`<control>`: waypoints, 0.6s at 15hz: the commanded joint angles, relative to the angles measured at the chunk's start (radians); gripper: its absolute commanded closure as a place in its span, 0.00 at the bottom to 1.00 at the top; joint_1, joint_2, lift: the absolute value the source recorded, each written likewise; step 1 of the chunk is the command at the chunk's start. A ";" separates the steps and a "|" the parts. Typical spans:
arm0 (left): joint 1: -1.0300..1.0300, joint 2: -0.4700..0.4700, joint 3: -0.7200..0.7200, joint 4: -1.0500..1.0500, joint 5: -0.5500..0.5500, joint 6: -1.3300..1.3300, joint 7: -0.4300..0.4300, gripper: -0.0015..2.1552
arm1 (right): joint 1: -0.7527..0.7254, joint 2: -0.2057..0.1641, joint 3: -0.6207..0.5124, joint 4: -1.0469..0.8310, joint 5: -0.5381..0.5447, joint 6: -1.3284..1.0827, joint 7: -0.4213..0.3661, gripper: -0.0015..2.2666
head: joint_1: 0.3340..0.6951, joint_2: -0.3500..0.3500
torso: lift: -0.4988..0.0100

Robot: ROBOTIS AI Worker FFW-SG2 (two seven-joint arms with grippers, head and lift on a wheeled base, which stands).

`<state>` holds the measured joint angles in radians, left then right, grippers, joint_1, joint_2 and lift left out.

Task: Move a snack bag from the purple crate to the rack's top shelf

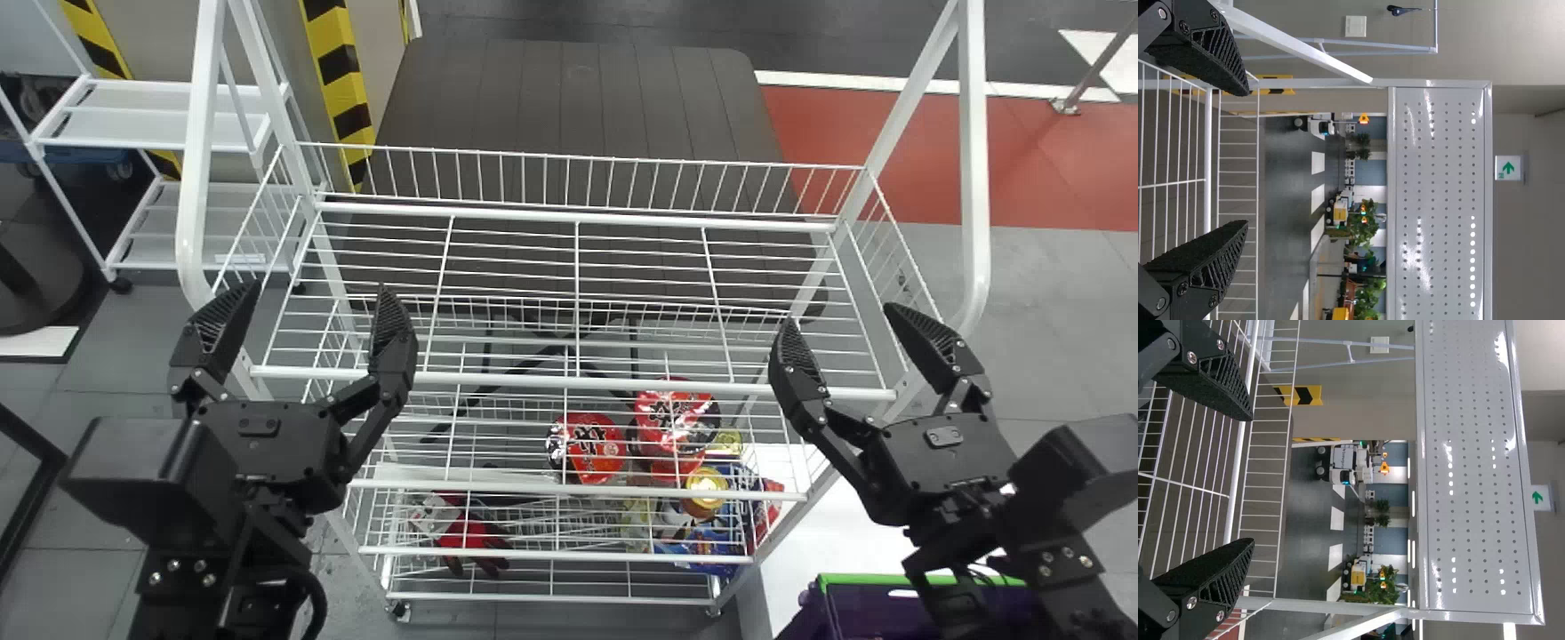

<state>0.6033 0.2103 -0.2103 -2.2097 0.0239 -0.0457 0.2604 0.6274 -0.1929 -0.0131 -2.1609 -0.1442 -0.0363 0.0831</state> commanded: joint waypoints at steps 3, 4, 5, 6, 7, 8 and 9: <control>0.000 0.001 0.009 0.002 0.017 0.002 -0.006 0.06 | -0.011 0.001 0.008 -0.016 0.014 0.063 -0.034 0.08 | 1.00 0.42 | 0.98; 0.000 0.001 0.012 0.004 0.022 0.002 -0.009 0.06 | -0.012 0.001 0.013 -0.022 0.021 0.072 -0.036 0.08 | 1.00 0.42 | 0.98; 0.000 0.001 0.012 0.004 0.024 0.002 -0.010 0.06 | -0.014 0.001 0.015 -0.025 0.026 0.091 -0.034 0.08 | 1.00 0.41 | 0.98; 0.000 0.001 0.012 0.004 0.025 0.002 -0.015 0.06 | -0.017 0.001 0.019 -0.027 0.021 0.103 -0.034 0.08 | 1.00 0.42 | 0.98; 0.000 0.001 0.012 0.004 0.025 0.002 -0.017 0.06 | -0.017 0.001 0.019 -0.027 0.020 0.085 -0.034 0.08 | 1.00 0.42 | 0.98; 0.000 0.001 0.012 0.004 0.025 0.002 -0.018 0.06 | -0.012 0.001 0.018 -0.027 0.020 0.057 -0.034 0.08 | 1.00 0.43 | 0.98; -0.002 0.001 0.014 0.005 0.025 0.002 -0.023 0.06 | -0.011 0.001 0.018 -0.027 0.020 0.054 -0.034 0.08 | 1.00 0.43 | 0.98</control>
<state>0.6028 0.2117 -0.1978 -2.2059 0.0489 -0.0436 0.2406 0.6132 -0.1914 0.0049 -2.1873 -0.1238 0.0357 0.0492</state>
